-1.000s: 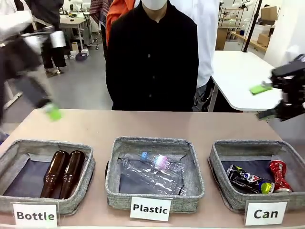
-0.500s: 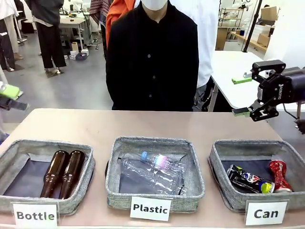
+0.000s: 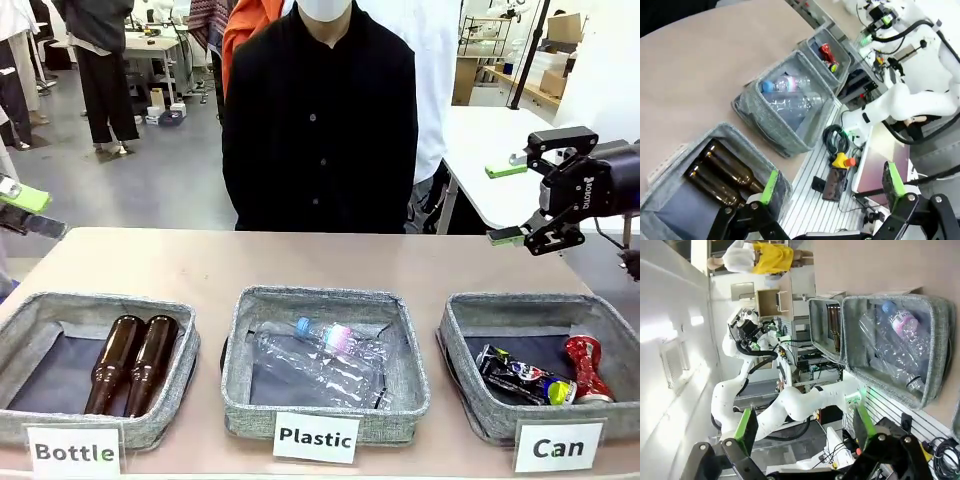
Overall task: Sort the can waste into the basket.
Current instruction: Pick up the can waste from the table and place it in the right Fabric basket.
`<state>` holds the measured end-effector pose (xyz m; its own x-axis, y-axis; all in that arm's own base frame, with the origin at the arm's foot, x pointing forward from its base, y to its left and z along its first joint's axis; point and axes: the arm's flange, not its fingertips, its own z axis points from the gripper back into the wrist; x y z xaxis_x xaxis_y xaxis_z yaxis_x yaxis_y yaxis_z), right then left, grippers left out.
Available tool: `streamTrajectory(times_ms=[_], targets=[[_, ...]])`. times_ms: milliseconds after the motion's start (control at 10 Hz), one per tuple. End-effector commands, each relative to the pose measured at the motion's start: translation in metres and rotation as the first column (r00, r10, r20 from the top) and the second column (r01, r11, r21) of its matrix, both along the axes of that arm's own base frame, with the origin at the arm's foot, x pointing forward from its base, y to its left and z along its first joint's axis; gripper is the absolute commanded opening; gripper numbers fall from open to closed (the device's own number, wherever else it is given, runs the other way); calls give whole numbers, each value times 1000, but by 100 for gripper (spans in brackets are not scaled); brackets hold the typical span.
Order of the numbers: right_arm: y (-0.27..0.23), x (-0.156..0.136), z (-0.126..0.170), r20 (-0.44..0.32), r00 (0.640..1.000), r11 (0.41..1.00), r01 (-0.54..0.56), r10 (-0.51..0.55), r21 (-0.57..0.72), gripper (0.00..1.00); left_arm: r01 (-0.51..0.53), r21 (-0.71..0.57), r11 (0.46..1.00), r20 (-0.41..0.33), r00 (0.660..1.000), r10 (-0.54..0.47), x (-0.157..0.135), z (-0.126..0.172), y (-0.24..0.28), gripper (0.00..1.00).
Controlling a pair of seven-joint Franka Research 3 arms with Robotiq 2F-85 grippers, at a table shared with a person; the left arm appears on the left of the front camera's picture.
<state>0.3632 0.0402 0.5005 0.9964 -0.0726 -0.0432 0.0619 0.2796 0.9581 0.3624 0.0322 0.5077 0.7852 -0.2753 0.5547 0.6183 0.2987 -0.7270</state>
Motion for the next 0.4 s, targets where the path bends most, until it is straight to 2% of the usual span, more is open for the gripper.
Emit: streamTrajectory(times_ms=[0,300], targets=[[0,0,2,4,1000,1000,1,-1,12,100,1,2,1000,-4,1000,-1,-1,2,7,100],[0,0,2,4,1000,1000,1,-1,12,100,1,2,1000,-4,1000,-1,-1,2,7,100]])
